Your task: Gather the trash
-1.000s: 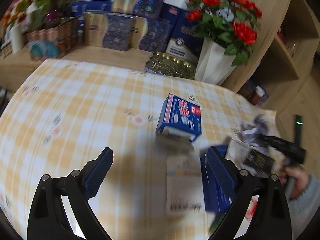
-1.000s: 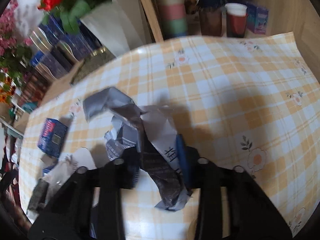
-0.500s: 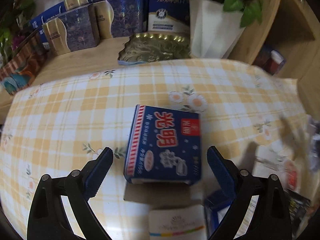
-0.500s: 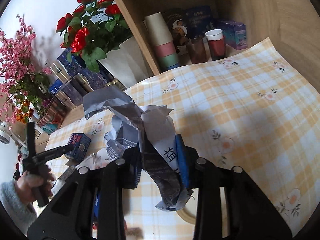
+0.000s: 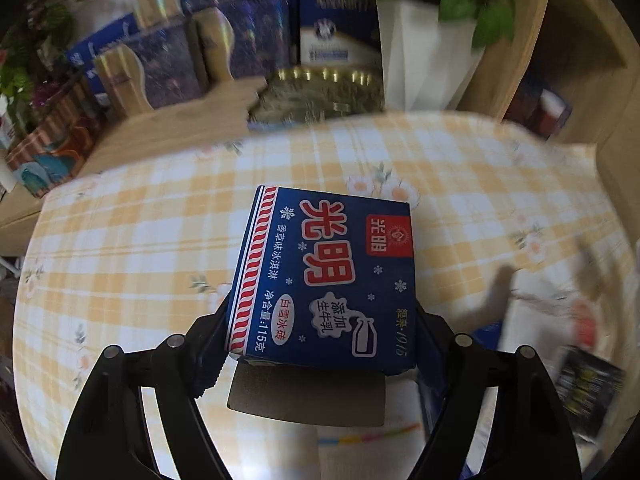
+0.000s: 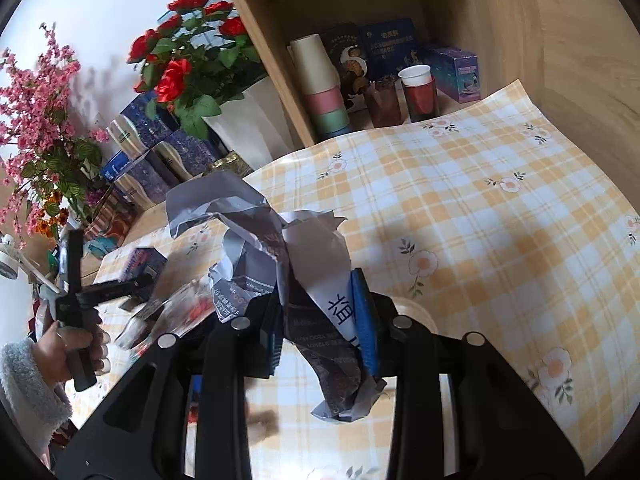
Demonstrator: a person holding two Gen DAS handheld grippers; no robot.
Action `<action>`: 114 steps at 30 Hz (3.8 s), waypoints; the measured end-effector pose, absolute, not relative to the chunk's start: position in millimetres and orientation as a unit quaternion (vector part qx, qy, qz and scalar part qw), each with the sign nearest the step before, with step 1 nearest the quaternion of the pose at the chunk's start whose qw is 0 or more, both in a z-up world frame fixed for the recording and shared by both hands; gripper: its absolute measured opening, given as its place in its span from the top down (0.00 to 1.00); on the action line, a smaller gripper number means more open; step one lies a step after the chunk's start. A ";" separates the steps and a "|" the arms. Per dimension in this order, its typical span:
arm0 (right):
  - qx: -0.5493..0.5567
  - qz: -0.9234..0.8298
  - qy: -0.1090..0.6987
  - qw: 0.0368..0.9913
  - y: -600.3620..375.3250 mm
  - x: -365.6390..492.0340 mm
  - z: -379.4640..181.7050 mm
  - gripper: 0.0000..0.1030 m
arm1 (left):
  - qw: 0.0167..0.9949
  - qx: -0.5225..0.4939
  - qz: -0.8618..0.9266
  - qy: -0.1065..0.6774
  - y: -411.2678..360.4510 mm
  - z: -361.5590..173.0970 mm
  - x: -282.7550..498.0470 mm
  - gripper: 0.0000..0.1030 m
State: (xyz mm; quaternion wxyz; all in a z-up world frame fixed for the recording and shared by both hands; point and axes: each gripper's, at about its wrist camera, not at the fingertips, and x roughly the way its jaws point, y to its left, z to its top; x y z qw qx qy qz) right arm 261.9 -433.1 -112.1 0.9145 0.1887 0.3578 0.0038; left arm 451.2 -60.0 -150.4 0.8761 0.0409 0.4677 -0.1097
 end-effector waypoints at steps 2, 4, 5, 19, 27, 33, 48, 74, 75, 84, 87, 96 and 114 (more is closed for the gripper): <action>0.177 0.006 0.355 0.918 -425.1 253.1 -106.5 0.68 | 0.884 0.031 -0.113 0.452 -51.0 -133.0 437.6 0.26; 0.168 0.012 0.353 0.920 -415.6 242.5 -101.0 0.68 | 0.891 0.029 -0.117 0.437 -41.2 -114.3 415.7 0.26; 0.165 0.014 0.353 0.921 -411.3 237.9 -98.8 0.68 | 0.893 0.028 -0.119 0.432 -36.4 -107.1 405.5 0.26; 0.105 0.050 0.351 0.929 -347.4 151.8 -81.3 0.68 | 0.924 -0.003 -0.144 0.355 21.8 -43.7 242.4 0.26; 0.060 0.077 0.357 0.929 -309.6 103.5 -91.7 0.68 | 0.926 -0.019 -0.161 0.341 37.5 -49.9 157.4 0.26; 0.046 0.105 0.368 0.923 -279.4 67.0 -111.6 0.68 | 0.927 -0.017 -0.169 0.335 40.4 -63.0 104.8 0.26; 0.019 0.173 0.440 0.881 -226.8 17.2 -171.7 0.68 | 0.926 -0.037 -0.160 0.340 48.5 -94.5 20.1 0.26; 0.041 0.092 0.380 0.920 -248.0 12.7 -183.5 0.06 | 0.910 0.066 -0.239 0.332 9.0 -155.4 17.1 0.26; 0.051 0.091 0.374 0.921 -251.2 11.4 -183.7 0.06 | 0.907 0.067 -0.243 0.337 6.7 -160.0 18.1 0.26; 0.093 0.072 0.380 0.918 -266.7 17.8 -191.7 0.06 | 0.889 0.064 -0.255 0.374 -2.4 -185.7 24.7 0.26; 0.100 0.073 0.380 0.917 -269.0 16.7 -192.6 0.06 | 0.883 0.071 -0.263 0.382 -7.2 -189.9 24.5 0.26; 0.097 0.071 0.384 0.915 -268.4 16.1 -193.9 0.06 | 0.864 0.096 -0.281 0.407 -23.7 -203.9 28.3 0.26; 0.095 0.069 0.393 0.912 -268.6 17.2 -197.1 0.06 | 0.864 0.072 -0.246 0.433 -15.8 -211.8 41.3 0.15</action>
